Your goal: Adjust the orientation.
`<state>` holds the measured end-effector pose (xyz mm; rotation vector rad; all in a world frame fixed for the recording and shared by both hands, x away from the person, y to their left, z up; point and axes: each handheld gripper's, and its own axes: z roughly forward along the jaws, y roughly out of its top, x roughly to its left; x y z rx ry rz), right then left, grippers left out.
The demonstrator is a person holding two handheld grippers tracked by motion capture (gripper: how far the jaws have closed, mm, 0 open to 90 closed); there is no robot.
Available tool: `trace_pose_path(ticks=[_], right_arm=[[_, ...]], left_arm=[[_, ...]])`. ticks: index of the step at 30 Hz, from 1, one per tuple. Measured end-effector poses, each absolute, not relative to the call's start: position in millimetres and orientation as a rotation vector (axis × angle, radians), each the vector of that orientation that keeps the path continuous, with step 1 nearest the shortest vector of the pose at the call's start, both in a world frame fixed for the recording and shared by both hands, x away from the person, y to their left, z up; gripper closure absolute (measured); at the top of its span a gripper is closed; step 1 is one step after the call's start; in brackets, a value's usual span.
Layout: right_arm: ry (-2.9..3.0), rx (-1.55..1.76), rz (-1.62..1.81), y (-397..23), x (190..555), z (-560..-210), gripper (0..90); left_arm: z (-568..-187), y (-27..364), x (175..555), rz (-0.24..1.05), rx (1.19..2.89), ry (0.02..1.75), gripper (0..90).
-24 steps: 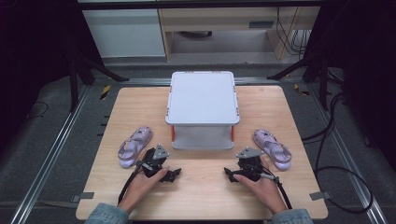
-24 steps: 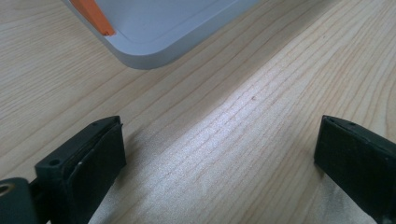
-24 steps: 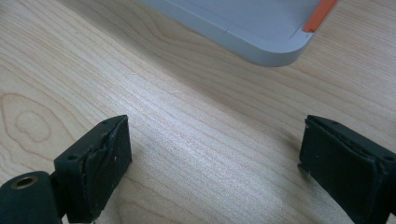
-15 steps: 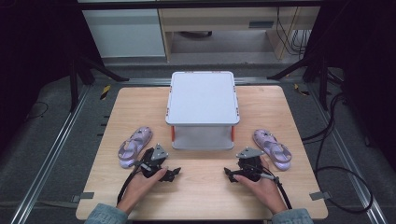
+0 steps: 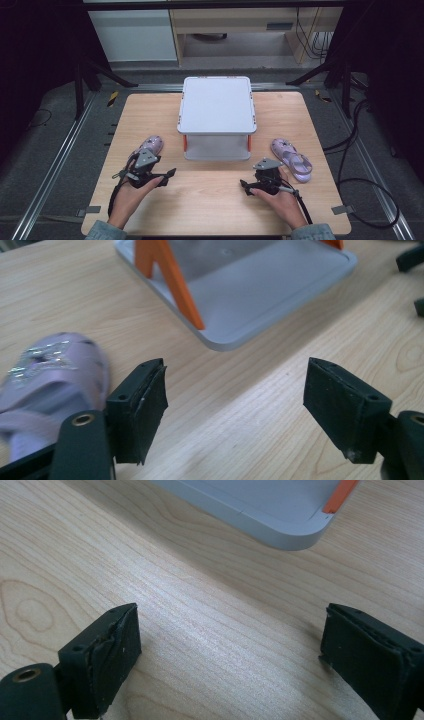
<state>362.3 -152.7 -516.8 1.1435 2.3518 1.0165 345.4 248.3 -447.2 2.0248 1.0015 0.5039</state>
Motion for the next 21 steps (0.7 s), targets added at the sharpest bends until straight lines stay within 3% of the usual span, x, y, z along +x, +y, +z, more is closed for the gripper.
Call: trace_pose_path(ticks=[14, 21], right_arm=[[2.352, 1.143, 1.016, -152.7, 362.3, -516.8, 9.3], [2.352, 1.144, 1.016, -152.7, 362.3, -516.8, 9.3]], left_arm=[[-429.9, 308.4, 341.0, 0.607, 1.911, 1.189, 48.5], [-447.9, 307.8, 347.2, 0.586, 1.958, 1.223, 50.4]])
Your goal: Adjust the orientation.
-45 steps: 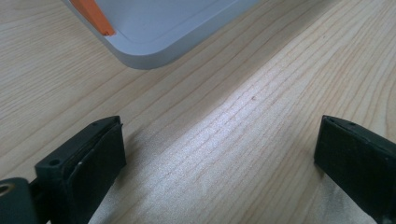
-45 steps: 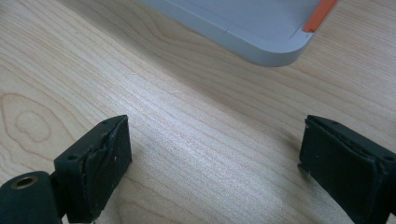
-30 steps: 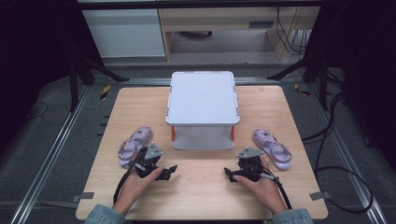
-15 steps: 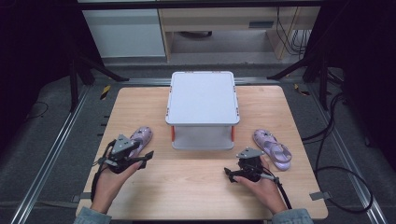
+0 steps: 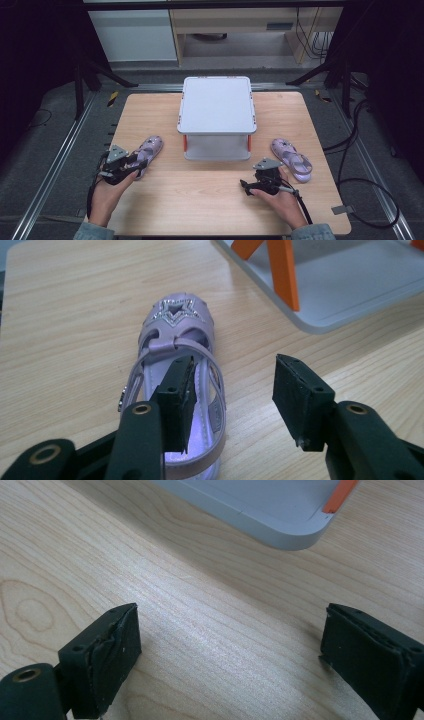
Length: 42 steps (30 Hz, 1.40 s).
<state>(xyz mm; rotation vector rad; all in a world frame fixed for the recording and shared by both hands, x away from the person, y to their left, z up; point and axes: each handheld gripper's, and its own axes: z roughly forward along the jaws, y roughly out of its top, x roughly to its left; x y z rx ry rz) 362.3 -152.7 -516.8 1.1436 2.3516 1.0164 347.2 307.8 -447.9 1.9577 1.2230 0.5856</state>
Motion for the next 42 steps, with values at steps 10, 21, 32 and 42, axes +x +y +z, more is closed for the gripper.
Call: trace_pose_path(ticks=[10, 21, 32, 42], right_arm=[[2.351, 1.143, 1.016, -152.7, 362.3, -516.8, 9.3], [2.351, 1.143, 1.016, -152.7, 362.3, -516.8, 9.3], [2.353, 1.14, 1.016, -153.1, 362.3, -516.8, 9.3], [2.353, 1.14, 1.014, -153.1, 362.0, -516.7, 9.3]], left_arm=[[-470.8, 311.1, 367.7, 0.541, 1.951, 1.29, 53.3], [-477.8, 308.1, 376.7, 0.486, 1.989, 1.282, 81.5], [-459.7, 315.0, 360.5, 0.469, 1.862, 1.295, 84.9], [-444.3, 279.3, 323.9, 0.473, 1.899, 1.171, 84.9]])
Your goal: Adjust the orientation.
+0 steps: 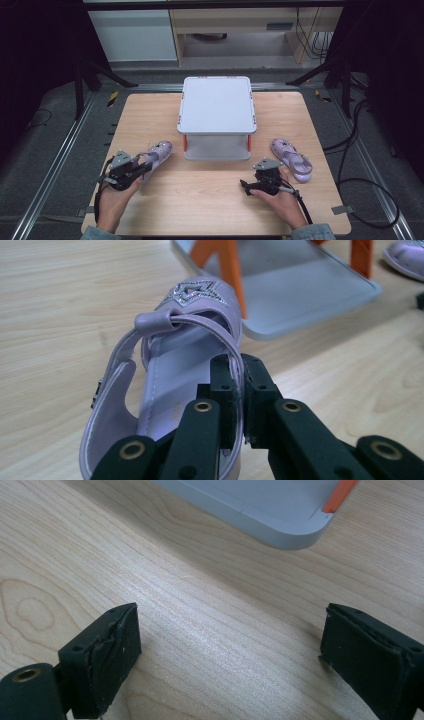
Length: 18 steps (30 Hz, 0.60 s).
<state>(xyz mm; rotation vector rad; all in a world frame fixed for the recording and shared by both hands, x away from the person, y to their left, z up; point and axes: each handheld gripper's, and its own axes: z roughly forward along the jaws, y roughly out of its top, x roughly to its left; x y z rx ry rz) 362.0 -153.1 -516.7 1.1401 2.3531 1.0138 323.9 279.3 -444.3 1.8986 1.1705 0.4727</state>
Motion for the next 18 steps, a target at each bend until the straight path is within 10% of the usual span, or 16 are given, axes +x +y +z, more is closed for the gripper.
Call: trace_pose_path(ticks=[18], right_arm=[[2.352, 1.141, 1.015, -153.0, 362.1, -516.8, 9.3]], left_arm=[[-446.3, 223.4, 308.8, 0.402, 1.982, 1.012, 84.8]])
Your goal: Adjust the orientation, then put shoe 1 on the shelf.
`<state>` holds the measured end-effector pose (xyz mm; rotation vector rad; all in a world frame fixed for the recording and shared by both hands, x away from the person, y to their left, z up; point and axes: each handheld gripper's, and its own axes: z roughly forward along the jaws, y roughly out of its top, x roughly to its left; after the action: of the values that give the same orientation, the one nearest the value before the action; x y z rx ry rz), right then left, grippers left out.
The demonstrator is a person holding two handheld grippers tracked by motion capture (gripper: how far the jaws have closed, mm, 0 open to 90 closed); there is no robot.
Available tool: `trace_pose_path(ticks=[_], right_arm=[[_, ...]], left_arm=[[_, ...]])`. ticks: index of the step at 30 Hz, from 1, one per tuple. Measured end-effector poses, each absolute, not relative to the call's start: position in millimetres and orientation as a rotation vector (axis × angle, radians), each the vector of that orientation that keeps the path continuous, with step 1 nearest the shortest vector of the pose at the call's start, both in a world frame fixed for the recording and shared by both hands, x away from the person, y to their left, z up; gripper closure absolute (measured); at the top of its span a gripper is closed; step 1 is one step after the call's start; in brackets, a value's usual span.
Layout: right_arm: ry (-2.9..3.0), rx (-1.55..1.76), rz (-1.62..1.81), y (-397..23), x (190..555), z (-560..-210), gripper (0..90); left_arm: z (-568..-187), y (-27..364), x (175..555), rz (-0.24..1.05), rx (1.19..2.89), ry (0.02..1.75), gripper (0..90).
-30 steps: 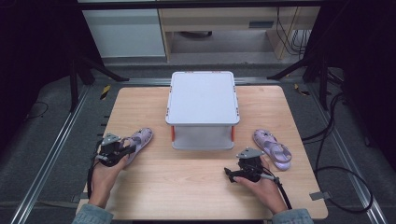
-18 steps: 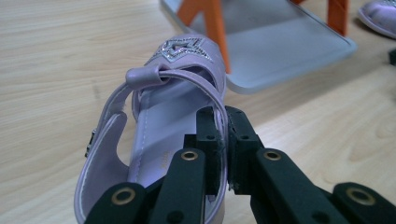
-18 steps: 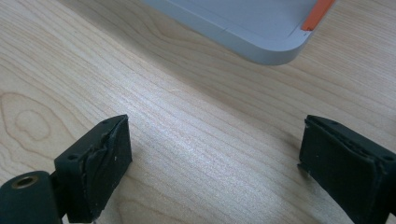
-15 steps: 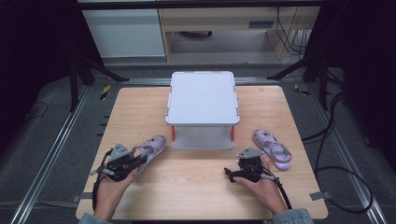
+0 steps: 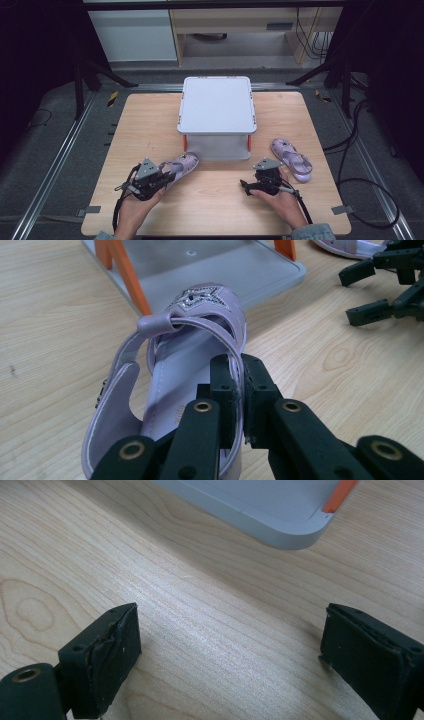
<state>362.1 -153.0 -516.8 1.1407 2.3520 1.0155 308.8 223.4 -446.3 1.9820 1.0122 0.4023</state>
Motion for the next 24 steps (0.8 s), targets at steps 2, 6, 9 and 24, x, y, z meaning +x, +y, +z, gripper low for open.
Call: trace_pose_path(ticks=[2, 6, 9, 24], right_arm=[[2.352, 1.141, 1.015, -153.1, 362.1, -516.8, 9.3], [2.352, 1.141, 1.015, -153.0, 362.1, -516.8, 9.3], [2.352, 1.141, 1.015, -153.0, 362.1, -516.8, 9.3], [2.352, 1.141, 1.015, -153.0, 362.2, -516.8, 9.3]], left_arm=[[-446.5, 219.0, 306.7, 0.395, 1.985, 1.003, 84.8], [-447.3, 214.5, 305.6, 0.387, 1.99, 0.992, 84.8], [-448.2, 208.2, 304.1, 0.376, 2.001, 0.977, 84.8], [-455.5, 179.7, 299.1, 0.339, 2.055, 0.913, 84.7]])
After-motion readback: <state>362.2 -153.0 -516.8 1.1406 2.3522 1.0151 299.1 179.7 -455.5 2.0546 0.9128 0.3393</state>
